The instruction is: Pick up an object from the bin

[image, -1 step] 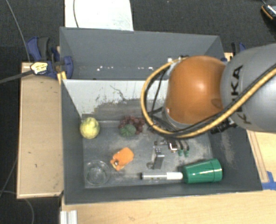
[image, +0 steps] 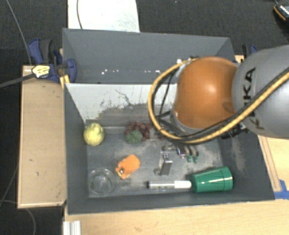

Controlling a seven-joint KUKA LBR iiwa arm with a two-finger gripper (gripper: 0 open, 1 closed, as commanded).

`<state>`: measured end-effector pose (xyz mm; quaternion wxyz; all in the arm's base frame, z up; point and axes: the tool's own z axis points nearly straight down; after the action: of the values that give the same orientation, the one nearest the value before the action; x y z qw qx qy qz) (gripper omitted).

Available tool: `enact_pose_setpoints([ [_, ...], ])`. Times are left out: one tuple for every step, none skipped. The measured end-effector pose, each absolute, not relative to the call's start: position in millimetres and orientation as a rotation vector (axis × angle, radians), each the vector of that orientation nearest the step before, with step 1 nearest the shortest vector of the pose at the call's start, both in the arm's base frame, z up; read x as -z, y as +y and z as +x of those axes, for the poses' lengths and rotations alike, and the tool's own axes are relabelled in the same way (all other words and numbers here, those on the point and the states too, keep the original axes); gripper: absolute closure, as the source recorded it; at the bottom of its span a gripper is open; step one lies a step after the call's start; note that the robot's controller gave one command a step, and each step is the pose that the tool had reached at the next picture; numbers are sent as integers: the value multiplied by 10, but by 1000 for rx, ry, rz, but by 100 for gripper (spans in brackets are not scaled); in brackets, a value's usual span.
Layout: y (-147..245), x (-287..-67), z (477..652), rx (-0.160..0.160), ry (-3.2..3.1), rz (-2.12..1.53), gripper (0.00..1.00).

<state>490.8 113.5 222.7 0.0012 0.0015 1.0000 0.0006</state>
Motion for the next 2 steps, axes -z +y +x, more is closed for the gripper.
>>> enact_pose_setpoints([
  [1369,-1339,5129,-2,3112,-400,0],
  [1612,-1595,5191,-2,3095,-497,0],
])
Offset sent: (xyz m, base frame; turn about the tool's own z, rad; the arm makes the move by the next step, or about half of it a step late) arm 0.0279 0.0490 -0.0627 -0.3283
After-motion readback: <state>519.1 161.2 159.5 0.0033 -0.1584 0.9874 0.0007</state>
